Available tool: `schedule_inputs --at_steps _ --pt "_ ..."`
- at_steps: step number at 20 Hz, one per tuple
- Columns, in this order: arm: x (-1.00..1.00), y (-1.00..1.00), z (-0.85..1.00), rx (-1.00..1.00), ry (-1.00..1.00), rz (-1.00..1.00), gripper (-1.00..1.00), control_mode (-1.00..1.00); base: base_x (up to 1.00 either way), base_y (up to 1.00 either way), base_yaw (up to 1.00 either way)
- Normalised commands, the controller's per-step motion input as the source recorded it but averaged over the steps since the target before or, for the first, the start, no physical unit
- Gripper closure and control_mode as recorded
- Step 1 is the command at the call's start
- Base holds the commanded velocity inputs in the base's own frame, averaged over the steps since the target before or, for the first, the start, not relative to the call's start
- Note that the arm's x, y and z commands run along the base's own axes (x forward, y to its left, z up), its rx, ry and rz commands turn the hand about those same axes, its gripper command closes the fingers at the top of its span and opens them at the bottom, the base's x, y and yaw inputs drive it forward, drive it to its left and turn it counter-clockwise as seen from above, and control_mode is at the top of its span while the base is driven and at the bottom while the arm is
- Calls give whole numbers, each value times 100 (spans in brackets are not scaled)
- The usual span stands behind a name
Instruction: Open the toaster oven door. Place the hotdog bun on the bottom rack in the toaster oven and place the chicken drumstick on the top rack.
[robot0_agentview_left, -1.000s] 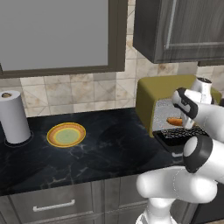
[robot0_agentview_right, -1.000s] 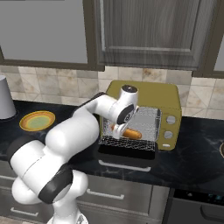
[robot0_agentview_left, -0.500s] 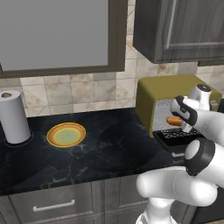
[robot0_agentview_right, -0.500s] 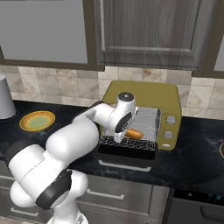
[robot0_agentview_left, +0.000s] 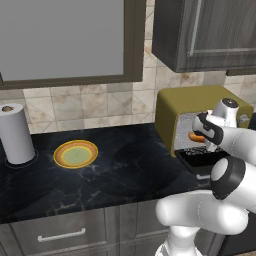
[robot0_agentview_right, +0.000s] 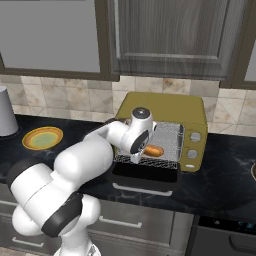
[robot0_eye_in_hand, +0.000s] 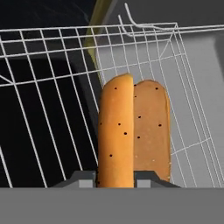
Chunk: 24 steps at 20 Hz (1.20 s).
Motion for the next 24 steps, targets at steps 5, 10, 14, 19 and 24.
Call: schedule_inputs --at_steps 5,10,14,19,24 --pt "-2 -3 -12 0 0 5 -100 -100 0 0 0" --pt "0 -6 2 0 0 1 -100 -100 0 0 0" --pt "0 -12 16 0 0 0 -100 -100 0 0 0" --pt "-3 -4 30 0 0 0 -100 -100 0 0 0" --pt "-13 -7 40 0 0 0 -100 -100 0 0 0"
